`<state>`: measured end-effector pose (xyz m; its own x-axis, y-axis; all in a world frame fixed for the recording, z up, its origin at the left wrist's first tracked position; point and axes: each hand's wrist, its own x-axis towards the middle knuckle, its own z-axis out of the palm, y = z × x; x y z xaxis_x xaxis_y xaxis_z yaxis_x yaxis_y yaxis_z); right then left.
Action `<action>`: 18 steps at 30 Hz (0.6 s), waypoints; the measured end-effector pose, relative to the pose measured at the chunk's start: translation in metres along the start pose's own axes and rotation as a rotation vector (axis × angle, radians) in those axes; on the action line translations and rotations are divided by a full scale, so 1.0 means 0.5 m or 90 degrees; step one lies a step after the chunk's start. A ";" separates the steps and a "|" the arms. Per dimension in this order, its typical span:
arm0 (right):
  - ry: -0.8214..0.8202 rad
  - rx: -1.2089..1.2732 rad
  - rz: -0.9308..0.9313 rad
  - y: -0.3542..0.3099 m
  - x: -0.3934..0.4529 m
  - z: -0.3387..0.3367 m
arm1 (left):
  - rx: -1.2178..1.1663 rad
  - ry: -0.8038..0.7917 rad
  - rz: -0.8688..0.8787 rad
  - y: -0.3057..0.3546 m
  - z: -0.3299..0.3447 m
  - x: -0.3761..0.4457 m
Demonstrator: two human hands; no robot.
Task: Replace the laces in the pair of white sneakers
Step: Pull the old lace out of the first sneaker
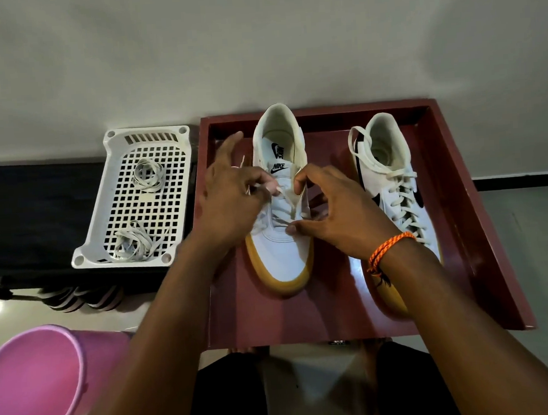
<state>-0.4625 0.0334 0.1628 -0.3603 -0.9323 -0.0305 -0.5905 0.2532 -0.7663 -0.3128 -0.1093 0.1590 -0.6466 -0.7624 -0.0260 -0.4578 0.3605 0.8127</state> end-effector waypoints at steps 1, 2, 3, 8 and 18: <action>-0.002 0.000 0.002 0.001 0.000 0.001 | -0.029 0.024 -0.004 -0.006 -0.005 0.004; -0.003 0.000 0.004 0.002 0.000 0.002 | -0.016 0.036 0.005 -0.009 -0.010 0.005; -0.002 0.001 0.005 0.004 0.001 0.003 | 0.020 0.035 0.016 -0.010 -0.011 0.006; 0.000 -0.002 0.004 0.005 0.001 0.003 | 0.219 -0.098 0.028 0.019 0.013 -0.020; -0.002 -0.007 0.006 -0.002 0.002 0.001 | 0.011 -0.003 0.005 -0.010 -0.008 0.003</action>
<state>-0.4619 0.0323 0.1631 -0.3633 -0.9308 -0.0404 -0.5947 0.2651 -0.7590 -0.3091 -0.1145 0.1572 -0.6534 -0.7567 -0.0227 -0.4628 0.3755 0.8030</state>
